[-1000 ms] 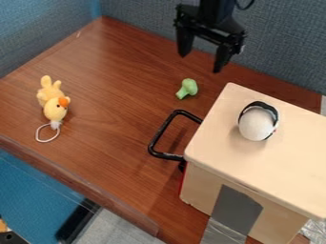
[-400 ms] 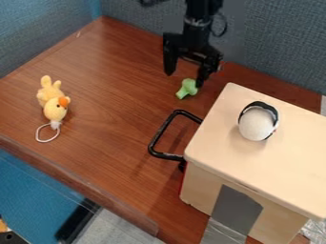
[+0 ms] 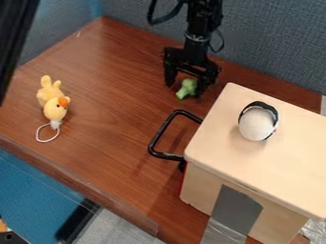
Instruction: Moved the green object to the lower side of the table
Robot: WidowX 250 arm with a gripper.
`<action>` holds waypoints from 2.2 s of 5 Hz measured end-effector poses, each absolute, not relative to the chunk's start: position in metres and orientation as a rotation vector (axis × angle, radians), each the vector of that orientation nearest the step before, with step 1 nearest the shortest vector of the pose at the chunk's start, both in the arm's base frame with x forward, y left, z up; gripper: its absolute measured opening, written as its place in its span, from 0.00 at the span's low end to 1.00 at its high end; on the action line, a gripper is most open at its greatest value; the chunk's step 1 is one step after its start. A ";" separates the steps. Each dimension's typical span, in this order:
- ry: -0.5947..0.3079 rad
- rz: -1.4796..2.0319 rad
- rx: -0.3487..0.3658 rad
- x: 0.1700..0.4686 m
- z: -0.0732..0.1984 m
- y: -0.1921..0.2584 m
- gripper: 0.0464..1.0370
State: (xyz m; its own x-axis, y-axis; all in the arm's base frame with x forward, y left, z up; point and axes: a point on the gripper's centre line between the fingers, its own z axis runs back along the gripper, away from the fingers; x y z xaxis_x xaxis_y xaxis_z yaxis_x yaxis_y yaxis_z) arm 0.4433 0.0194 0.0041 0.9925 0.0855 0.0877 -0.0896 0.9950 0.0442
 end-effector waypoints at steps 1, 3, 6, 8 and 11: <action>-0.089 0.085 0.048 0.448 0.001 0.019 0.92; -0.122 0.092 0.057 0.430 0.022 0.020 0.56; -0.155 0.138 0.033 0.296 0.056 0.018 0.56; -0.112 0.199 0.076 0.226 0.036 0.042 0.56; -0.093 0.200 0.125 0.245 0.007 0.053 0.56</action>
